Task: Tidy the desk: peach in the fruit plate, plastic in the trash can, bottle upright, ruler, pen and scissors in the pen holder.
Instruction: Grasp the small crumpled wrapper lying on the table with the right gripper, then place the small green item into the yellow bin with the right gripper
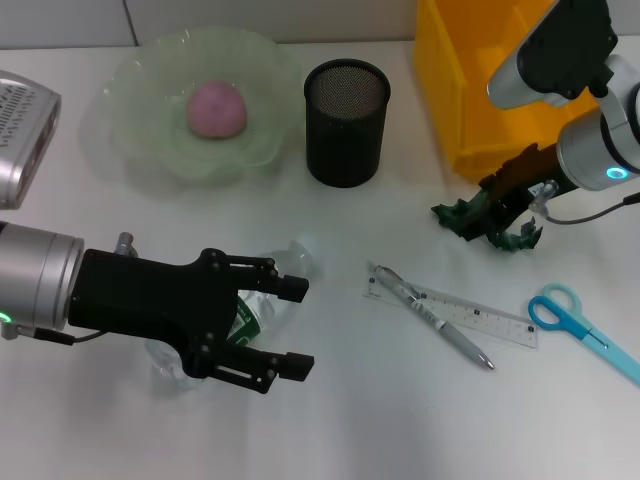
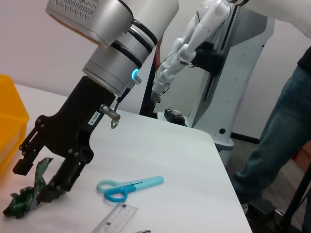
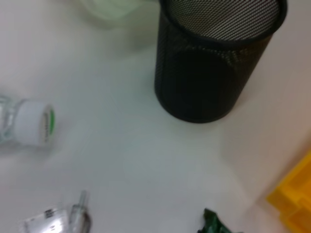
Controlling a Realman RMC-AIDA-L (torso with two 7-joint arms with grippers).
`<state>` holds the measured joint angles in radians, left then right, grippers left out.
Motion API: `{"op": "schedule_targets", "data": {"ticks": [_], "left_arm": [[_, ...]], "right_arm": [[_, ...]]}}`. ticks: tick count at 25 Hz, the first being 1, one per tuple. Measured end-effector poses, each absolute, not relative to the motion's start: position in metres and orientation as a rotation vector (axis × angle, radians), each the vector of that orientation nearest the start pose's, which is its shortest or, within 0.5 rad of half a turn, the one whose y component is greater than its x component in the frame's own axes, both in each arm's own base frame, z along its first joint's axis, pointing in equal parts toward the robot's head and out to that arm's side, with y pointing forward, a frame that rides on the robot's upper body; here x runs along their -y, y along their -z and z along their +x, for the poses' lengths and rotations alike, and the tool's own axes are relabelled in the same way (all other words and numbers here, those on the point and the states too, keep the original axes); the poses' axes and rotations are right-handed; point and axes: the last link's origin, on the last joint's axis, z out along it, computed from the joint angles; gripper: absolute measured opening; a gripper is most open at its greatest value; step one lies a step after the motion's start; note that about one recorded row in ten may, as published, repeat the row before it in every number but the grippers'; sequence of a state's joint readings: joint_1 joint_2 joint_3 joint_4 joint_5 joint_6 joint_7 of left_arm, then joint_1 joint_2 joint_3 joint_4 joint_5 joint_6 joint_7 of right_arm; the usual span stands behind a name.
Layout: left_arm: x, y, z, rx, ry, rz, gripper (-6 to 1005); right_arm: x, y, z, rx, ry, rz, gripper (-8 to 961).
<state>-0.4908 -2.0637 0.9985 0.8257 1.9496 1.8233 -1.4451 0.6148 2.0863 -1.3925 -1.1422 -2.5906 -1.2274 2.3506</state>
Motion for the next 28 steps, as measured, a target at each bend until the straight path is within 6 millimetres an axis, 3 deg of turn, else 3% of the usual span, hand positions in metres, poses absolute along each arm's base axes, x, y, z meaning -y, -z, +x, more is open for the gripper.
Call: {"op": "schedule_targets", "data": {"ticks": [13, 19, 21, 28], "left_arm": [[-0.288, 0.007, -0.228, 0.388, 0.649, -3.166, 832], [-0.288, 0.007, -0.227, 0.385, 0.649, -3.166, 831], [-0.288, 0.007, -0.227, 0.384, 0.649, -3.167, 831], [-0.289, 0.007, -0.226, 0.375, 0.649, -3.166, 830]], "right_arm": [[-0.383, 0.026, 0.206, -0.664, 0.384, -2.578, 513], [-0.382, 0.026, 0.206, -0.664, 0.388, -2.582, 273], [-0.38, 0.023, 0.205, -0.66, 0.384, -2.583, 85], [-0.365, -0.003, 0.189, -0.629, 0.245, -2.596, -1]]}}
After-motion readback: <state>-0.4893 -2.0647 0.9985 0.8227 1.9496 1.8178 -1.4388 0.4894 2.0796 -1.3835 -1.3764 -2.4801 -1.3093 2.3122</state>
